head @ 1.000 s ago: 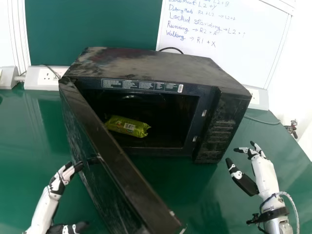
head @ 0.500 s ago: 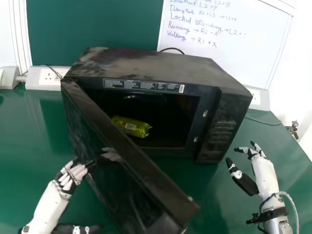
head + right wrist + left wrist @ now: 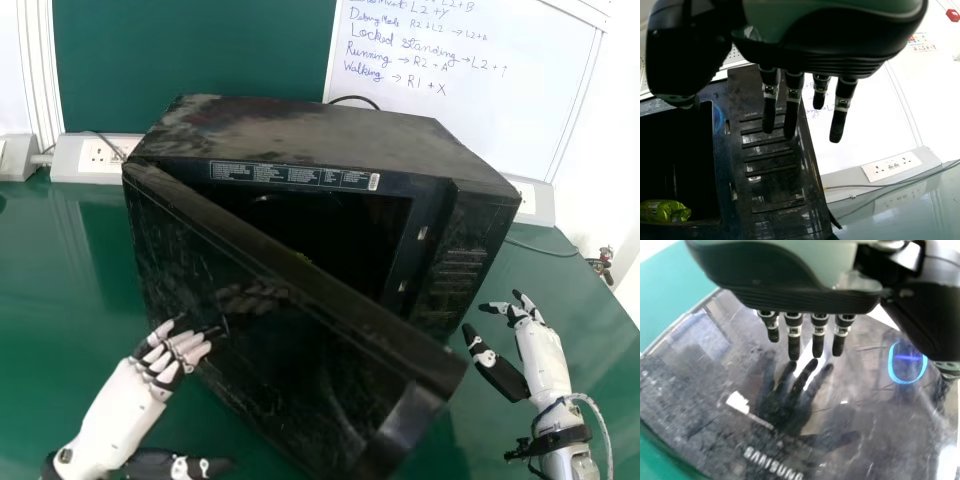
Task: Put biscuit inside oven
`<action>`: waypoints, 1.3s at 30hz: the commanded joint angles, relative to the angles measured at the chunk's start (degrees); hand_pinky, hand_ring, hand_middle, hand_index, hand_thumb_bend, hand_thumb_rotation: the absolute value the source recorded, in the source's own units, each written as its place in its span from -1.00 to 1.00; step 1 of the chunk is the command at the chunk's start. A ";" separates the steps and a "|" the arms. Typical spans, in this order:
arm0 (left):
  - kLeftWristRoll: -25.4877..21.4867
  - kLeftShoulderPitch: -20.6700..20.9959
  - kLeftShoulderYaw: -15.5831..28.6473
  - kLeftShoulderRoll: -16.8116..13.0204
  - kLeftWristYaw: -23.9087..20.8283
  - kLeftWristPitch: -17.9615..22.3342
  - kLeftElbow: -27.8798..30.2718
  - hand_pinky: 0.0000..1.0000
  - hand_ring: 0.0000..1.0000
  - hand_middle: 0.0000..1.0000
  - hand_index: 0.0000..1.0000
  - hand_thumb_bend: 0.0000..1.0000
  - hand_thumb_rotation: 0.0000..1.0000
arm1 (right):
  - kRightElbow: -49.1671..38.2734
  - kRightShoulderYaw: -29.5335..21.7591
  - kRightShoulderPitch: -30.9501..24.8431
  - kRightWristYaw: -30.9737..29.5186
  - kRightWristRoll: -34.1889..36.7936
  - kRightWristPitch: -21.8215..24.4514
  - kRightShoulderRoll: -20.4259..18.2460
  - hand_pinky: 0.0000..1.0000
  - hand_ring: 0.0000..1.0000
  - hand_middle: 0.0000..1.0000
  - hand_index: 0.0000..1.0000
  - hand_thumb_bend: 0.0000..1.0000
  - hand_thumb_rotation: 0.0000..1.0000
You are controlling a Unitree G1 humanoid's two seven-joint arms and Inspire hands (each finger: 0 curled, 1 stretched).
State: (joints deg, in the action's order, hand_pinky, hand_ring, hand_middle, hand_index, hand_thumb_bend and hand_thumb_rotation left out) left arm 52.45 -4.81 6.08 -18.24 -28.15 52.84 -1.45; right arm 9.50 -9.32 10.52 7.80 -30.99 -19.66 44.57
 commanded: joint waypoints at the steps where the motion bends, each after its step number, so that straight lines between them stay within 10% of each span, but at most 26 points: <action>1: -1.49 0.43 -1.24 -0.94 0.42 -1.10 1.38 0.71 0.85 0.96 0.94 0.61 0.44 | -0.44 0.05 -0.20 0.32 0.34 -0.24 -0.39 0.36 0.52 0.53 0.52 0.52 0.21; 39: -6.38 8.02 -7.06 -7.37 4.91 -8.53 -0.28 0.55 0.75 0.89 0.91 0.59 0.26 | -2.52 -0.28 -1.66 -0.11 1.38 0.98 -1.61 0.34 0.52 0.55 0.53 0.52 0.12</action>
State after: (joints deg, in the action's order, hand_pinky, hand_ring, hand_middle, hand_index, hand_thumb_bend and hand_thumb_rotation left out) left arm 46.51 2.67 -0.37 -25.02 -23.09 44.47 -0.96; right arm 7.31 -9.32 9.73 7.60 -29.99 -18.09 43.07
